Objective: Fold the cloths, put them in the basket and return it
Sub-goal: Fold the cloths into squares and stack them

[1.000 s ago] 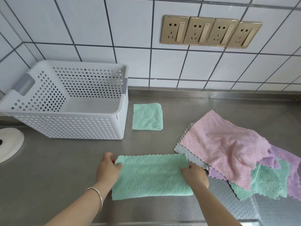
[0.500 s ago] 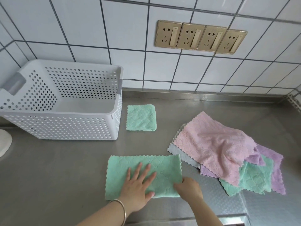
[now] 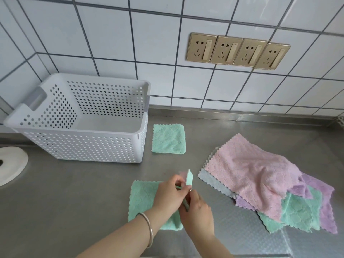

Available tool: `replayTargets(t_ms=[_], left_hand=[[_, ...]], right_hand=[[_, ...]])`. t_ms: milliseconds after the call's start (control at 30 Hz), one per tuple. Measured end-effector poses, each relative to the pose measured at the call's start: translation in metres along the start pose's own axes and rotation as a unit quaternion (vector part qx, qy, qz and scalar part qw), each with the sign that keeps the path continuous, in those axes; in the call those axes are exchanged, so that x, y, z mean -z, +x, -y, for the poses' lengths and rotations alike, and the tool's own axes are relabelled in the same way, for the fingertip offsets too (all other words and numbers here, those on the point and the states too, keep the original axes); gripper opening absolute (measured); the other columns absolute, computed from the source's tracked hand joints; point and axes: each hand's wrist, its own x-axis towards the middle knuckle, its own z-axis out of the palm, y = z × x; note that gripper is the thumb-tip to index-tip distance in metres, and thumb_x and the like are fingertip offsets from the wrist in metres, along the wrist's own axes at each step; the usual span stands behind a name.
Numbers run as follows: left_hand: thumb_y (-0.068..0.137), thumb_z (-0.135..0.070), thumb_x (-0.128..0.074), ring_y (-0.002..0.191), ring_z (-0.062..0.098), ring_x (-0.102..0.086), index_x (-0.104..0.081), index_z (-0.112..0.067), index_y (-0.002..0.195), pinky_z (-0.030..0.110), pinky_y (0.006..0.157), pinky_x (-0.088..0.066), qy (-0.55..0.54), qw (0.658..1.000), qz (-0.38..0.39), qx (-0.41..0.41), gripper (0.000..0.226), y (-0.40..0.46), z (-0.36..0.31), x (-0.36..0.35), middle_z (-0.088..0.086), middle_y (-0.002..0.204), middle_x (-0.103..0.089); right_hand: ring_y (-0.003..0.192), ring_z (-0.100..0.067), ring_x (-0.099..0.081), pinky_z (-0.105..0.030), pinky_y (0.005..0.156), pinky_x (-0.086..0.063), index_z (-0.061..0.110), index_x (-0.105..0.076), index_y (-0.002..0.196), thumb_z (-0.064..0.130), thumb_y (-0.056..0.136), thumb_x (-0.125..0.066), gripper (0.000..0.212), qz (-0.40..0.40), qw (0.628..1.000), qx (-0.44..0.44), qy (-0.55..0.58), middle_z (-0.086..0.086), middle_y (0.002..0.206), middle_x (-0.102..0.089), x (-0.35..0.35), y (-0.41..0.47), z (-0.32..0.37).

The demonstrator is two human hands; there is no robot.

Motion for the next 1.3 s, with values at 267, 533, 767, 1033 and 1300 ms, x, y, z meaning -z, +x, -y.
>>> replayTargets(t_ms=[267,533,767,1033,1300], left_hand=[[0.077,-0.029,-0.07,0.074,0.012,-0.056,-0.052,-0.025,0.061,0.017,0.065,-0.036,-0.053,0.993,-0.025,0.103,0.024,0.006,0.013,0.019,-0.01,0.072,-0.06],[0.084,-0.034,-0.06,0.075,0.021,-0.06,-0.044,-0.028,0.065,0.026,0.062,-0.038,0.079,0.988,-0.12,0.054,0.025,-0.001,0.043,0.06,-0.003,0.076,-0.068],[0.086,-0.033,-0.06,0.074,0.019,-0.053,-0.049,-0.026,0.063,0.024,0.064,-0.033,0.073,0.985,-0.078,0.134,0.026,-0.001,0.083,0.075,-0.008,0.065,-0.055],[0.089,-0.021,-0.058,0.087,0.023,-0.057,-0.052,-0.016,0.087,0.024,0.07,-0.034,-0.002,0.972,-0.125,0.2,0.008,-0.003,0.108,0.078,0.001,0.087,-0.059],[0.09,-0.015,-0.056,0.082,0.02,-0.051,-0.046,-0.019,0.078,0.024,0.07,-0.034,-0.015,0.968,-0.132,0.215,0.016,-0.006,0.126,0.078,0.0,0.084,-0.056]], right_hand=[[0.059,-0.012,-0.045,-0.014,0.042,-0.027,0.022,-0.038,0.074,0.021,0.059,-0.051,0.02,-0.048,0.97,0.239,0.002,0.009,0.071,-0.046,-0.013,-0.005,0.014],[0.112,-0.014,-0.045,-0.024,0.084,-0.051,0.017,-0.045,0.125,0.029,0.041,-0.073,0.089,0.033,0.978,0.207,-0.024,-0.003,0.131,-0.052,-0.044,-0.008,-0.005],[0.13,-0.015,-0.032,-0.03,0.091,-0.05,0.016,0.0,0.148,0.009,0.044,-0.074,0.128,0.126,0.962,0.207,-0.125,0.003,0.148,-0.035,-0.074,-0.008,-0.01],[0.144,-0.019,0.015,-0.036,0.098,-0.047,0.02,-0.001,0.148,0.007,0.05,-0.057,0.114,0.072,0.947,0.26,-0.173,-0.003,0.149,-0.027,-0.087,-0.01,-0.007],[0.143,-0.023,-0.009,-0.039,0.091,-0.049,0.016,0.004,0.148,0.013,0.06,-0.057,0.107,0.109,0.943,0.262,-0.171,-0.002,0.147,-0.03,-0.088,-0.012,-0.001]])
